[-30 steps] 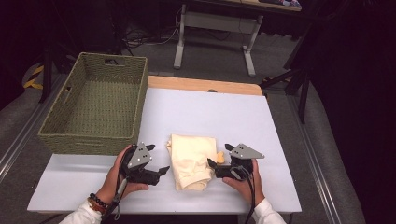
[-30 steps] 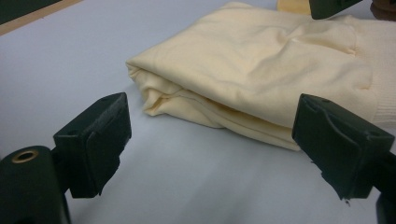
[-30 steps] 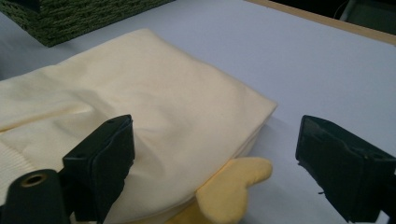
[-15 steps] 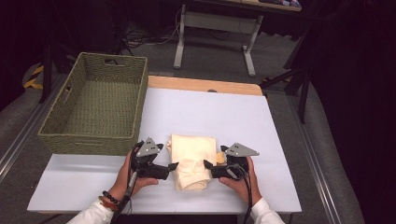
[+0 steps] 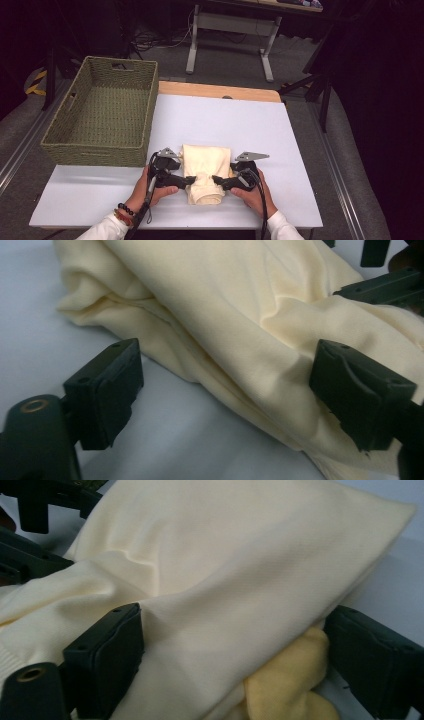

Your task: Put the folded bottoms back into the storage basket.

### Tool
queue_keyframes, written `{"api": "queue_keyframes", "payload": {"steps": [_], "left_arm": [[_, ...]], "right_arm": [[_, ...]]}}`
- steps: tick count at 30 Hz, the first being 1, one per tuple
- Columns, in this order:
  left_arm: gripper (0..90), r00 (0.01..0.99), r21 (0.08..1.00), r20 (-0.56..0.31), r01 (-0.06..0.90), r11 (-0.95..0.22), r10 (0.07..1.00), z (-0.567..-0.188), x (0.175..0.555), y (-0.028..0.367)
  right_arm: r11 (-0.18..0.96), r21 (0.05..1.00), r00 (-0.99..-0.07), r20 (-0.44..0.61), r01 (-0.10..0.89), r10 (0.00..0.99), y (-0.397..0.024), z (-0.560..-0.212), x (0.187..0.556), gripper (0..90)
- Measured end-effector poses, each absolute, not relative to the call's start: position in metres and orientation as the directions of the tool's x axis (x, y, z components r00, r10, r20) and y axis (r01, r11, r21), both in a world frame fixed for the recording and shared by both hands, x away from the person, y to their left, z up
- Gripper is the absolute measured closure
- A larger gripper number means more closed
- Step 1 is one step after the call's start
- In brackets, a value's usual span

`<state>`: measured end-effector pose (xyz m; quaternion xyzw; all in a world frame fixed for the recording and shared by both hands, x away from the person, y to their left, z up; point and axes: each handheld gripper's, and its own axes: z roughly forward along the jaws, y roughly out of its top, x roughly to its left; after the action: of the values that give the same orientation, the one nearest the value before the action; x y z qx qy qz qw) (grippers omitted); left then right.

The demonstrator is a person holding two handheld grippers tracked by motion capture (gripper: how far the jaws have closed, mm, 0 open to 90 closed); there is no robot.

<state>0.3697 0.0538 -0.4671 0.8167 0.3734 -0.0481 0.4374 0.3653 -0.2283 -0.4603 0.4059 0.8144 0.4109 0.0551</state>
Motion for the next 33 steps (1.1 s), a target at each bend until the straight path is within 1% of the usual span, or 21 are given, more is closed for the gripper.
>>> {"api": "queue_keyframes", "payload": {"steps": [1, 3, 4, 5, 6, 9, 11, 13, 16, 20, 24, 26, 27, 30, 32, 33], "left_arm": [[22.0, 0.718, 0.676, -0.418, 0.655, -0.338, 0.557, -0.467, 0.371, 0.053], [30.6, 0.723, 0.668, -0.447, 0.661, -0.342, 0.527, -0.468, 0.373, 0.053], [33.6, 0.723, 0.668, -0.447, 0.661, -0.342, 0.527, -0.468, 0.373, 0.053], [33.6, 0.725, 0.665, -0.458, 0.664, -0.343, 0.515, -0.469, 0.375, 0.052], [40.8, 0.729, 0.664, -0.459, 0.661, -0.349, 0.507, -0.469, 0.376, 0.051], [54.7, 0.743, 0.675, -0.442, 0.645, -0.358, 0.502, -0.469, 0.375, 0.047], [61.6, 0.753, 0.681, -0.428, 0.632, -0.369, 0.499, -0.468, 0.375, 0.046], [66.4, 0.762, 0.694, -0.417, 0.619, -0.368, 0.496, -0.468, 0.374, 0.045], [70.0, 0.769, 0.714, -0.399, 0.602, -0.358, 0.499, -0.467, 0.371, 0.046], [72.6, 0.785, 0.743, -0.361, 0.568, -0.354, 0.503, -0.464, 0.367, 0.046], [74.3, 0.796, 0.768, -0.337, 0.542, -0.343, 0.502, -0.462, 0.365, 0.047], [74.8, 0.809, 0.796, -0.304, 0.505, -0.332, 0.503, -0.457, 0.362, 0.050], [75.1, 0.809, 0.796, -0.304, 0.505, -0.332, 0.503, -0.457, 0.362, 0.050], [75.5, 0.818, 0.826, -0.263, 0.465, -0.319, 0.511, -0.449, 0.359, 0.053], [75.7, 0.819, 0.829, -0.257, 0.459, -0.318, 0.512, -0.447, 0.359, 0.054], [75.7, 0.825, 0.842, -0.232, 0.436, -0.318, 0.516, -0.443, 0.358, 0.056]], "right_arm": [[0.344, 0.709, -0.670, 0.240, 0.615, 0.702, -0.227, -0.460, 0.366, 13.6], [0.366, 0.708, -0.686, 0.228, 0.604, 0.691, -0.223, -0.459, 0.367, 19.3], [0.366, 0.708, -0.686, 0.228, 0.604, 0.691, -0.223, -0.459, 0.367, 19.3], [0.374, 0.704, -0.689, 0.224, 0.603, 0.689, -0.221, -0.459, 0.367, 22.0], [0.386, 0.703, -0.698, 0.218, 0.597, 0.682, -0.219, -0.458, 0.368, 30.0], [0.402, 0.704, -0.709, 0.203, 0.585, 0.676, -0.217, -0.457, 0.368, 41.6], [0.395, 0.708, -0.707, 0.207, 0.585, 0.676, -0.218, -0.457, 0.368, 48.8], [0.386, 0.719, -0.710, 0.209, 0.578, 0.673, -0.220, -0.457, 0.367, 56.0], [0.391, 0.733, -0.719, 0.191, 0.557, 0.668, -0.221, -0.454, 0.365, 63.9], [0.385, 0.758, -0.726, 0.165, 0.526, 0.667, -0.222, -0.452, 0.360, 68.2], [0.378, 0.780, -0.736, 0.151, 0.498, 0.659, -0.224, -0.448, 0.357, 69.3], [0.368, 0.802, -0.743, 0.135, 0.470, 0.656, -0.225, -0.444, 0.355, 70.0], [0.368, 0.802, -0.743, 0.135, 0.470, 0.656, -0.225, -0.444, 0.355, 70.0], [0.352, 0.833, -0.745, 0.103, 0.426, 0.659, -0.224, -0.437, 0.351, 70.5], [0.344, 0.842, -0.745, 0.098, 0.416, 0.660, -0.223, -0.435, 0.350, 70.8], [0.338, 0.853, -0.744, 0.083, 0.397, 0.663, -0.223, -0.432, 0.349, 71.4]]}}
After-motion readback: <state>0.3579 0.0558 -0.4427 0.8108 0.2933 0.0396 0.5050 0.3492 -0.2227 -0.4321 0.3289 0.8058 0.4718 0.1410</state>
